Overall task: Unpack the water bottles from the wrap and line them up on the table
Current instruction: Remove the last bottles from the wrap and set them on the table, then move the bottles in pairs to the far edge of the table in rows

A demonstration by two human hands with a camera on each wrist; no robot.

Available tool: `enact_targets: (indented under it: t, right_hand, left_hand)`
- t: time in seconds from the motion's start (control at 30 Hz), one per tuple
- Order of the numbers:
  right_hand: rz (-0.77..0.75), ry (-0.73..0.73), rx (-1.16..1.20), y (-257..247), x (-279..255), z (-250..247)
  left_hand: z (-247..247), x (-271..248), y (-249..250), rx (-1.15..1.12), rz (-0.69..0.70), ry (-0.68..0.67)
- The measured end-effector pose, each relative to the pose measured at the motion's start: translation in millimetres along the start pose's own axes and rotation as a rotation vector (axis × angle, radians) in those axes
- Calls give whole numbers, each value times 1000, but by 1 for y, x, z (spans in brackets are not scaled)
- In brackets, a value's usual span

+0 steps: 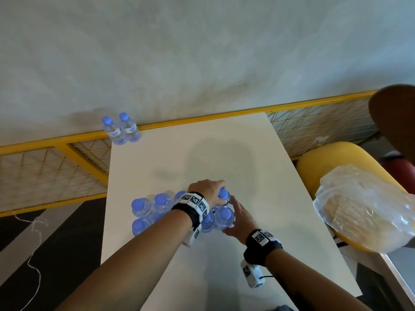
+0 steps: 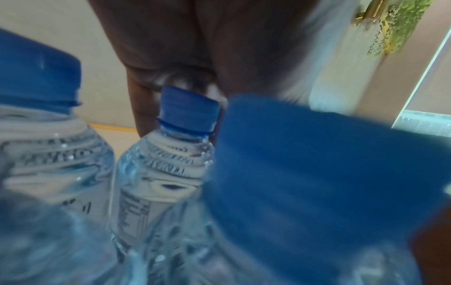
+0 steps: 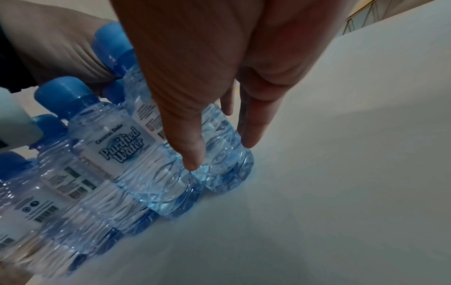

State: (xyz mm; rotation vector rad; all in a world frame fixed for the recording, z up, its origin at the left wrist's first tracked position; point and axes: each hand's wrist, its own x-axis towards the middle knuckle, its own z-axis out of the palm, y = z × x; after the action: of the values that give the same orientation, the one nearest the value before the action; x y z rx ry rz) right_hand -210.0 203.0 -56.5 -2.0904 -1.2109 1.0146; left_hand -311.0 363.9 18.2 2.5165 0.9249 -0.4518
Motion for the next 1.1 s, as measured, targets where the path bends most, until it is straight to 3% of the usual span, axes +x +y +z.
enact_targets:
  t: [0.23,0.37,0.5,0.6,0.7,0.83,0.93,1.0,1.1]
  right_hand:
    - [-20,-72,-23,5,4,-8]
    - [-9,-152,-165,-9,2,-22]
    - [63,-159,-314,-40,-10,-49]
    - [-20,-99,-353,-86,-26,-74]
    - [-218,-102,-391,-148,-27,-76]
    - [-418,-262,-504,-228,4,-32]
    - [-467,-415,-708,-272,41,23]
    - [-470,-499,-842,-287,65,59]
    - [-517,-507,-1001,-287,91,99]
  left_hand:
    - [2,-4,1,-42,-39,22]
    - [-10,-17,-2,-125,-57,32]
    - [-32,-59,-20,-215,-86,221]
    - [-36,-102,-55,-292,-163,330]
    - [-20,-140,-96,-302,-316,282]
    - [11,-174,-124,-282,-425,184]
    - [32,-186,-131,-281,-429,180]
    - [41,-188,-136,-277,-418,204]
    - [51,-188,-144,-268,-424,238]
